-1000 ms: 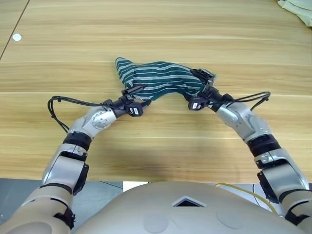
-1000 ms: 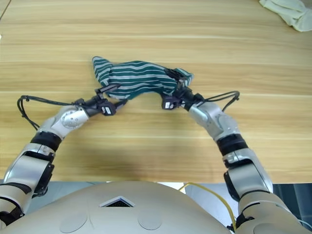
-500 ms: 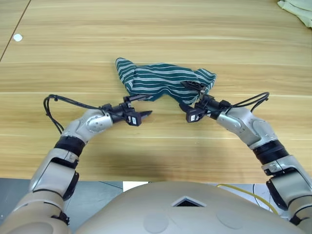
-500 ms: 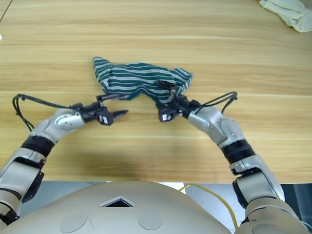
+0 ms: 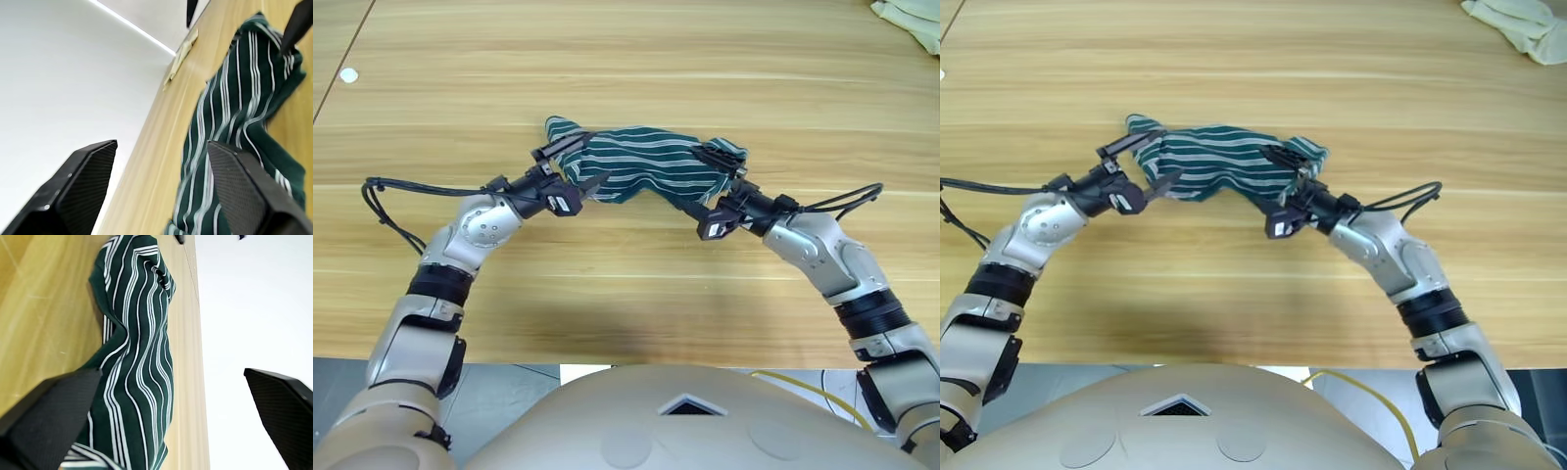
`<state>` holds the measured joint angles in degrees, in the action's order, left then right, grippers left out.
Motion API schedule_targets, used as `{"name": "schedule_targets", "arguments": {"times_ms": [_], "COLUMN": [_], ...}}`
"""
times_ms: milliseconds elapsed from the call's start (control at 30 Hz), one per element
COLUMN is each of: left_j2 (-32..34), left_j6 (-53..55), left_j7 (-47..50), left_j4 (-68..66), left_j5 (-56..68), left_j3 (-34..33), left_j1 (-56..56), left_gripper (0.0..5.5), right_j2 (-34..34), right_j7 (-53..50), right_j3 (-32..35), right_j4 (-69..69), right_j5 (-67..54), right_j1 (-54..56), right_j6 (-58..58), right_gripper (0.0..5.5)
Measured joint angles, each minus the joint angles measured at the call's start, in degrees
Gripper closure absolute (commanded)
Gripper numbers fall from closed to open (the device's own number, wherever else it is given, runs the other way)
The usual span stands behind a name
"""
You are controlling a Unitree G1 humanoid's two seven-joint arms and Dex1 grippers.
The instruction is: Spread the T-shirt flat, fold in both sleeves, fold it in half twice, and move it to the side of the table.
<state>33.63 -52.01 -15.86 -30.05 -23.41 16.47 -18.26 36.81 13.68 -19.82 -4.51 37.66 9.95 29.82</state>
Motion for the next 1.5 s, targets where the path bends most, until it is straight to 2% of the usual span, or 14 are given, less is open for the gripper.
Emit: {"name": "schedule_targets", "arguments": {"times_ms": [200, 767, 1000, 1500], "left_j2": [-1.20, -2.97, -2.73, -2.22], "left_j6": [2.09, 0.98, -0.38, 0.29], "left_j7": [3.26, 4.39, 2.38, 6.15], "left_j4": [-5.70, -15.25, -19.88, -22.32], "left_j5": [-5.77, -8.94, -10.03, -13.33], "left_j3": [1.07, 5.56, 8.26, 13.18], "left_j1": [-3.02, -6.57, -9.03, -12.74], "left_gripper": [2.10, 2.10, 2.10, 2.10], "right_j2": [-0.02, -1.78, -1.85, -1.32], "right_j7": [-1.21, -5.17, -4.15, -4.06], "right_j3": [0.84, -1.54, -1.99, -2.91], "right_j4": [-0.54, -11.64, -8.69, -10.40], "right_j5": [2.12, 8.42, 6.23, 7.91], "right_j1": [0.12, 4.13, 4.03, 3.51], "right_j6": [-1.87, -5.03, -3.02, -3.72], "right_gripper": [0.12, 0.12, 0.12, 0.12]}}
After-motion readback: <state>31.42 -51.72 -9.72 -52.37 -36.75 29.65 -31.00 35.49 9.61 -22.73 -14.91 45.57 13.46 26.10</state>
